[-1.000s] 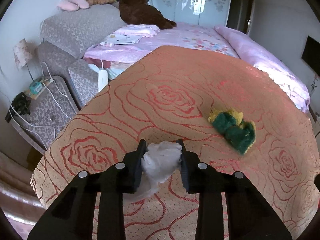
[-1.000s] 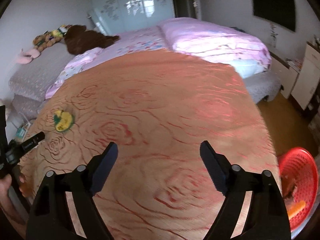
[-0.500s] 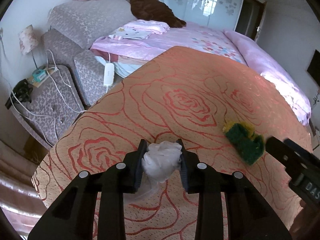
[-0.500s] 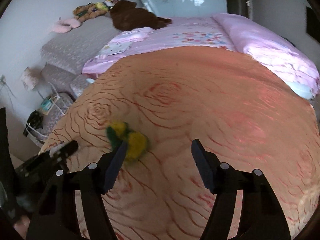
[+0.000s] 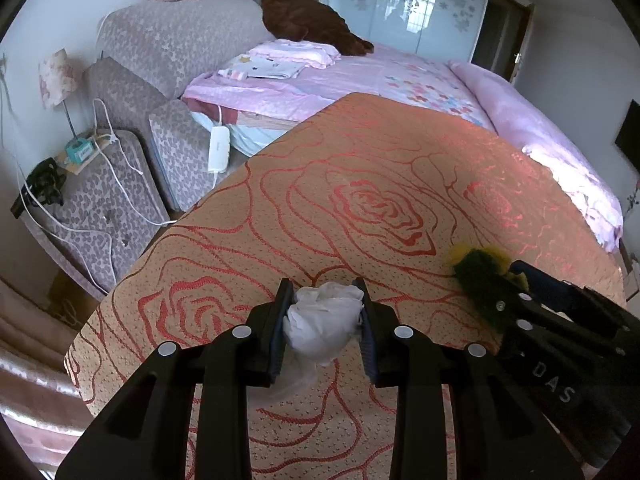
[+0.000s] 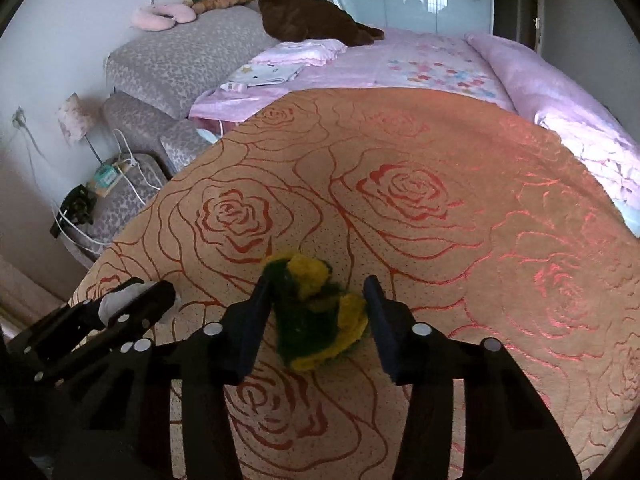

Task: Collect trash
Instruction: 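Grasp the green-yellow cloth with the right gripper while the left holds the tissue, then carry the white tissue and green-yellow cloth with both grippers over the red basket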

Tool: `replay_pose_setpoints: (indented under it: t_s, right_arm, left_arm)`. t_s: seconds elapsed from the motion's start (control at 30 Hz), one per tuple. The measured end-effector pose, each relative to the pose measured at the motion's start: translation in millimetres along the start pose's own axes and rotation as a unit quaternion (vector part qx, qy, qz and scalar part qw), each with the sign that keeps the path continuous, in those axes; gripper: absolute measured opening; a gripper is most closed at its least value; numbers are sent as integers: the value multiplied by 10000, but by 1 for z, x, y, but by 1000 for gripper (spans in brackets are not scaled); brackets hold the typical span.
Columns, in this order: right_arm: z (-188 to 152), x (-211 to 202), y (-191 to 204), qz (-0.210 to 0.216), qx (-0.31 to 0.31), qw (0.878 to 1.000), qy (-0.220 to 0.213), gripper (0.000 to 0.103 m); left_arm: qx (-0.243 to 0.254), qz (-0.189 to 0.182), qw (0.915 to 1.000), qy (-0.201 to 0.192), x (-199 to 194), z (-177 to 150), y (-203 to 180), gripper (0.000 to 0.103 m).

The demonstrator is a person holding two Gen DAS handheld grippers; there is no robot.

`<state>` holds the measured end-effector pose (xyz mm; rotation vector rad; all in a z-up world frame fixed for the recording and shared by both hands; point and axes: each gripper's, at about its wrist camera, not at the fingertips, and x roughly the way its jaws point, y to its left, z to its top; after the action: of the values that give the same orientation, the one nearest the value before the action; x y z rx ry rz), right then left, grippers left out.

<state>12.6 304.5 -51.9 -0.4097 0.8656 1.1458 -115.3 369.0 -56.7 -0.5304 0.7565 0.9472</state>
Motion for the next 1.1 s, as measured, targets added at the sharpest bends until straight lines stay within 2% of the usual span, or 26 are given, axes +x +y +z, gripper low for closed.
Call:
replay_pose_setpoints:
  t_s: [0.33,0.6,0.93,1.1]
  right_arm:
    - [-23,-22,-18,-232,343,9991,-119,40]
    - [-50,-52,-53,-710,851,9936,-224,40]
    - [-94,-96,-96,-1350,1404,9797,-471,40]
    - [-114,-110,-114,-1454,1708,9732,-497,40]
  left_arm:
    - [230,-75,9997,-35,-1,-5,-11,29]
    - [584,-418,9974,-101,-10,-17,-34,29]
    - [1193,-935,9881,-243,-26,-36,-69,29]
    - [1438,-1092,9833,-218,-29,-46,-84,29]
